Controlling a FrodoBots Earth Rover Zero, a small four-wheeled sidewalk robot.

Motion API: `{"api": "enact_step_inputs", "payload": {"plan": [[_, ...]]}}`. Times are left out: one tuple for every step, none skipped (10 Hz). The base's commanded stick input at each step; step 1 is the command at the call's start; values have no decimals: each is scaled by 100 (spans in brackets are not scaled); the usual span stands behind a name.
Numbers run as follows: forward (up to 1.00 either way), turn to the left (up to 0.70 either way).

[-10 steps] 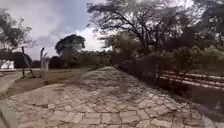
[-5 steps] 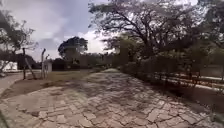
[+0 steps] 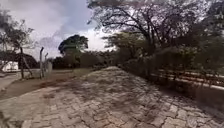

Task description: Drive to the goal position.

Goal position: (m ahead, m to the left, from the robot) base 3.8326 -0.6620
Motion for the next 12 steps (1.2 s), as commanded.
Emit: {"api": "enact_step_inputs", "payload": {"plan": [[70,0],[70,0],[70,0],[70,0],[70,0],[70,0],[70,0],[70,0],[70,0],[70,0],[70,0],[70,0]]}}
